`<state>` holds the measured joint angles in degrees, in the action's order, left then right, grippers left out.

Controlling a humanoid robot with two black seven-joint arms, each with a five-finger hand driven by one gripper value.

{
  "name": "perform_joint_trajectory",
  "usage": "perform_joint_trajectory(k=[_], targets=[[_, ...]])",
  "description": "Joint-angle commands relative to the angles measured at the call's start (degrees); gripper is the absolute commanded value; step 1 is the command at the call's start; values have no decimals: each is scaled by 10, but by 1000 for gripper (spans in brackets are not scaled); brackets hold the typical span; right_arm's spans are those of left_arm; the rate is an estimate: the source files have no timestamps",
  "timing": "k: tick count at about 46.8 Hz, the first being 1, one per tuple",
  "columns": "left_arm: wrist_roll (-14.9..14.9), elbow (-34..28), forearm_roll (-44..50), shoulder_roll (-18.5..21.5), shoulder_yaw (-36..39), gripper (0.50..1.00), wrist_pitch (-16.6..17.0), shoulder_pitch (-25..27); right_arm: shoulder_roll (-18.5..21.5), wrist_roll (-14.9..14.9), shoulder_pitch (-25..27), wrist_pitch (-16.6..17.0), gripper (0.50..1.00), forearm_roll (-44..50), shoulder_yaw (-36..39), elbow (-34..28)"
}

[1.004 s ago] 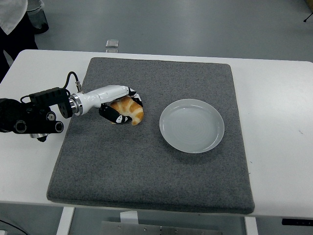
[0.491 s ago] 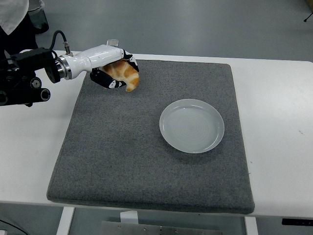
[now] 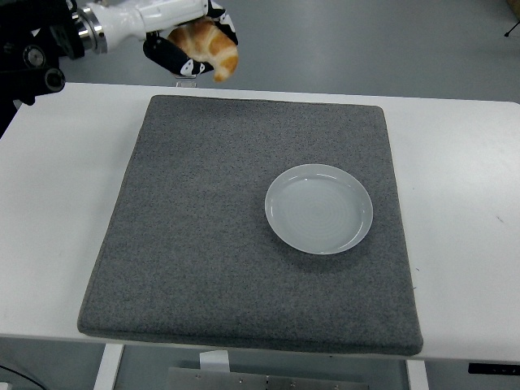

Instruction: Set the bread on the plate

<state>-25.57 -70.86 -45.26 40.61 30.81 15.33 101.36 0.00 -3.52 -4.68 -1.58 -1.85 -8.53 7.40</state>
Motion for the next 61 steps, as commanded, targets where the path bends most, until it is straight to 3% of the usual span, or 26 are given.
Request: perform_joint_trajectory(k=[1, 11, 23, 48, 61], targets=[[0, 1, 0, 8, -24, 500, -27, 9, 0, 0, -1, 0, 930, 0, 0, 0], [0, 3, -1, 17, -58, 500, -68, 34, 0, 0, -1, 0, 932, 0, -1, 0], [0, 4, -10, -3, -98, 500, -69, 27, 0, 0, -2, 0, 930, 0, 0, 0], [0, 131, -11, -275, -106, 500, -5, -85, 0, 0, -1, 0, 932, -1, 2, 1], [0, 232, -10, -391, -106, 500, -2, -143, 0, 0, -1, 0, 930, -1, 3, 0]])
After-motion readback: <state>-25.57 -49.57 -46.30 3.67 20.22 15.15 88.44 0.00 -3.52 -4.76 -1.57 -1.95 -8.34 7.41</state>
